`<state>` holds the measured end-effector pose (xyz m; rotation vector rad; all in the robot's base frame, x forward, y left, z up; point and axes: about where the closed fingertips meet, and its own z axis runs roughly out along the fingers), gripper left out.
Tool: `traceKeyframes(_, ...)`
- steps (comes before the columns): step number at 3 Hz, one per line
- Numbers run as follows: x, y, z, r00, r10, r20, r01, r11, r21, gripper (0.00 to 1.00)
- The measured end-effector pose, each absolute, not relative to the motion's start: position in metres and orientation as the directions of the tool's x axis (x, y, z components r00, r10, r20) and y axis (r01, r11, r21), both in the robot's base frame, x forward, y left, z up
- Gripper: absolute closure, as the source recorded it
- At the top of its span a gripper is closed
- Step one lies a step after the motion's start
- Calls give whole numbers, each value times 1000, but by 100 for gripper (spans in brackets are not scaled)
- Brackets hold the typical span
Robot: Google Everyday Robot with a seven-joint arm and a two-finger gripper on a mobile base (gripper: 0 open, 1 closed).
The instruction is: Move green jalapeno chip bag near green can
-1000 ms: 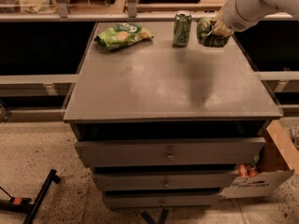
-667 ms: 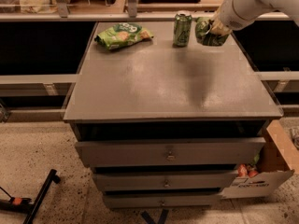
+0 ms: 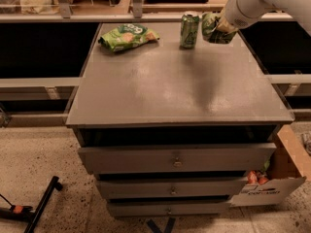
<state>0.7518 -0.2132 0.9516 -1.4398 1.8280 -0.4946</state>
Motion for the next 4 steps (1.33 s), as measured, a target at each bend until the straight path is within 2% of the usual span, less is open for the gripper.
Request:
traceKeyframes(2, 758, -206, 952, -111, -939, -326, -648, 317, -692, 12)
traceKeyframes(3, 758, -205, 951, -110, -939, -326, -651, 316, -691, 0)
traceKeyframes(4, 758, -205, 950, -110, -939, -326, -651, 316, -691, 0)
